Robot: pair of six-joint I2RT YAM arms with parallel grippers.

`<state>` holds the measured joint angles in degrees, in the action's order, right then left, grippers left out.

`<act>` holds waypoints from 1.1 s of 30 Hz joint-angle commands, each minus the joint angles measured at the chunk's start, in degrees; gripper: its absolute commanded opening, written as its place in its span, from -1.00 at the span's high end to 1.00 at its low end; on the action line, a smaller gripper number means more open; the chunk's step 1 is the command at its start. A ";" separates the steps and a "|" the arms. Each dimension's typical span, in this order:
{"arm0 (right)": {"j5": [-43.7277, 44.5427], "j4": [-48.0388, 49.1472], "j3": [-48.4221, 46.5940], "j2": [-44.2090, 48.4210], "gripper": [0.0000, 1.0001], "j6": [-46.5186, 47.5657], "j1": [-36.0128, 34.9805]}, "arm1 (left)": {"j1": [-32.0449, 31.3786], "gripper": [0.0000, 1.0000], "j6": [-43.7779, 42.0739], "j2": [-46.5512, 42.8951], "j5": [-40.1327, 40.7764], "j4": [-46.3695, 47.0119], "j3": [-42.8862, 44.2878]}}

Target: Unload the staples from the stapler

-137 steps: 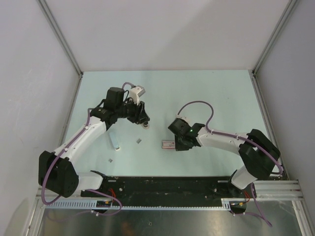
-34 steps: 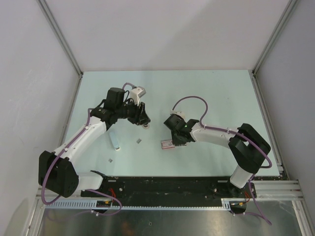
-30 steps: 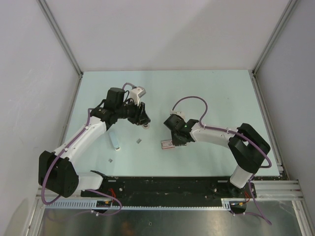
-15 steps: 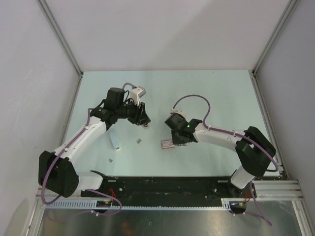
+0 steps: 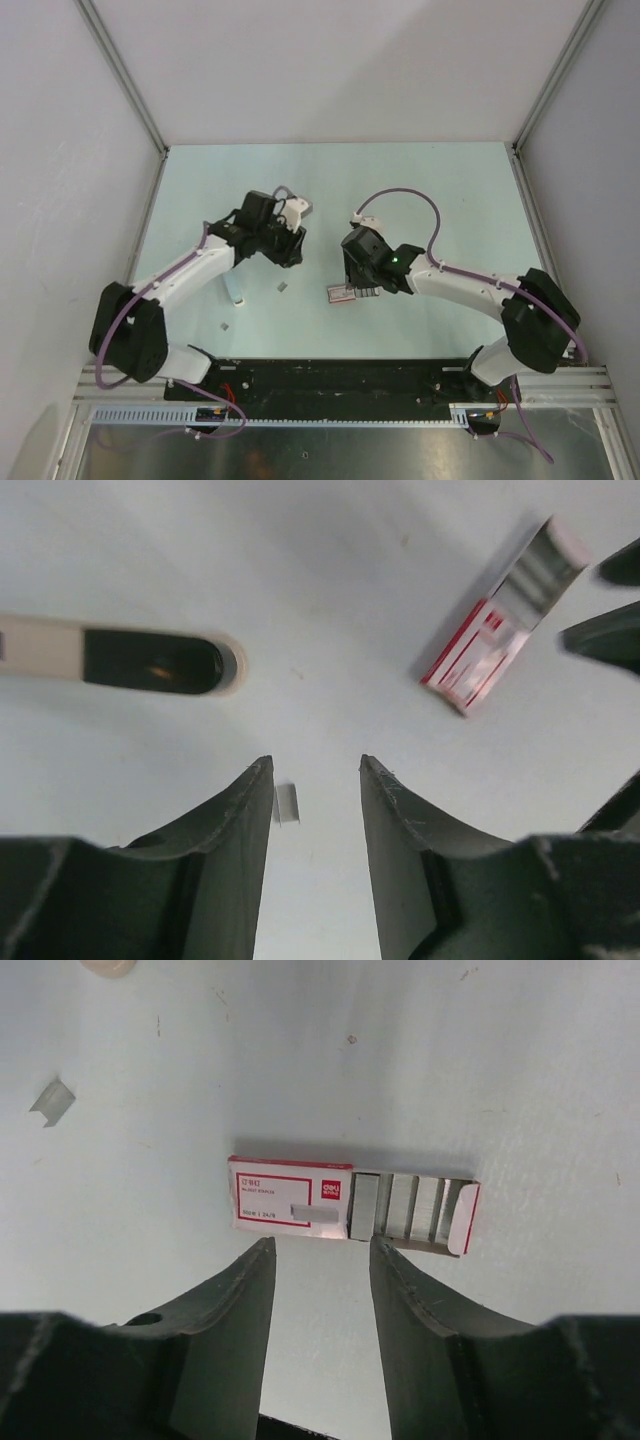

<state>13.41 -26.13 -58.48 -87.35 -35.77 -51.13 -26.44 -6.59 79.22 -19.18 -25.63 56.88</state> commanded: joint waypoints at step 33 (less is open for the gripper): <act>-1.55 10.13 9.08 8.89 -0.05 -1.41 3.03 | -5.18 0.13 -0.55 14.86 12.93 -3.28 -3.92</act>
<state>12.10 -17.98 -49.52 -79.37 -36.45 -48.29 -31.03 -7.49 92.38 -4.84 -29.04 51.42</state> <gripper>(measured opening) 0.524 0.430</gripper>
